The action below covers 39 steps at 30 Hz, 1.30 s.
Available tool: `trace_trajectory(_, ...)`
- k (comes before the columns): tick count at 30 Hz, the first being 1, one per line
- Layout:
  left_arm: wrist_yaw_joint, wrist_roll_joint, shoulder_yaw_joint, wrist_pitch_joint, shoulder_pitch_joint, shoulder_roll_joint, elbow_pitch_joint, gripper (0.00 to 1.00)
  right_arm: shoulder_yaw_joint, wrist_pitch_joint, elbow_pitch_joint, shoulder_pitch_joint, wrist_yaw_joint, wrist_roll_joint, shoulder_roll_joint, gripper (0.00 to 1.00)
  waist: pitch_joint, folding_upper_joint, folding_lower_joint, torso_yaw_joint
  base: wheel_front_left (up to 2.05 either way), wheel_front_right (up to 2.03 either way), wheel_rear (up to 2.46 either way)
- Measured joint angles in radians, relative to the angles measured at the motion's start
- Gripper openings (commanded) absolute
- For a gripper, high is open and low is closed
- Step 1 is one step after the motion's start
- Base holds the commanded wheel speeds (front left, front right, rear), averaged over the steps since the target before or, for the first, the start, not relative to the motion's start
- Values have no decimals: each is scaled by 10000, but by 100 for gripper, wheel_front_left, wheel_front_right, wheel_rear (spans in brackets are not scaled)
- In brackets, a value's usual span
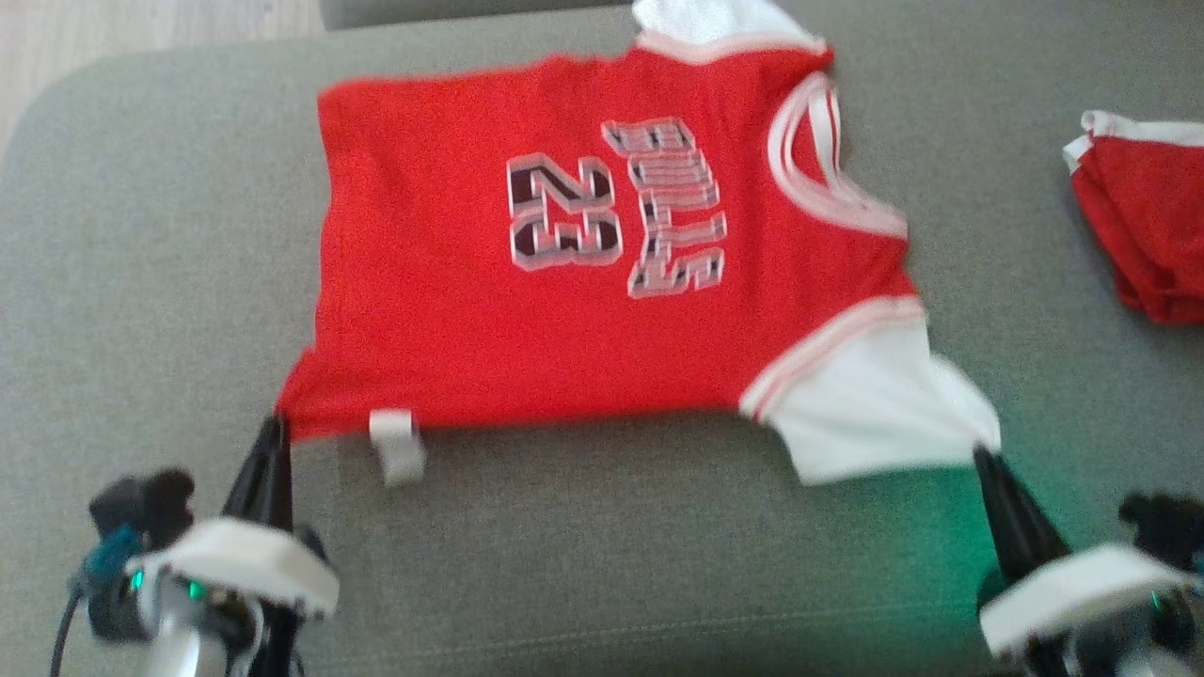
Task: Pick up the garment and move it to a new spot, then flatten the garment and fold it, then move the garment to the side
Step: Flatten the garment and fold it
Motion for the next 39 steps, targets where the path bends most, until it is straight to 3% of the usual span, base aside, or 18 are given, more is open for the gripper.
trace_trajectory(8,759,-232,46,2151,2541,313,-2794,0,-1937,3797,-3756,2808,0,-1733,1590,0,-461,0,0,52,0,0,0)
trace_trajectory(14,802,-426,33,3605,2706,711,-3626,0,-2391,5450,-4631,2889,0,-1887,1820,0,-356,0,0,82,0,0,0)
trace_trajectory(18,802,-878,44,5030,2575,1099,-3822,0,-2533,6792,-4615,2311,0,-1461,1841,0,-97,0,0,59,0,0,0)
trace_trajectory(26,688,-2454,330,7164,1132,1432,-3881,0,-3026,8416,-3848,-883,0,-826,1841,0,521,0,1,-35,0,0,0)
trace_trajectory(31,579,-3218,385,8140,321,1616,-3567,0,-3112,8612,-2702,-2461,0,-775,1833,0,957,0,2,-36,0,0,0)
trace_trajectory(39,418,-3674,466,8305,-1193,1674,-2642,0,-3072,8100,-1191,-4166,0,-706,1756,0,1413,0,2,41,0,0,0)
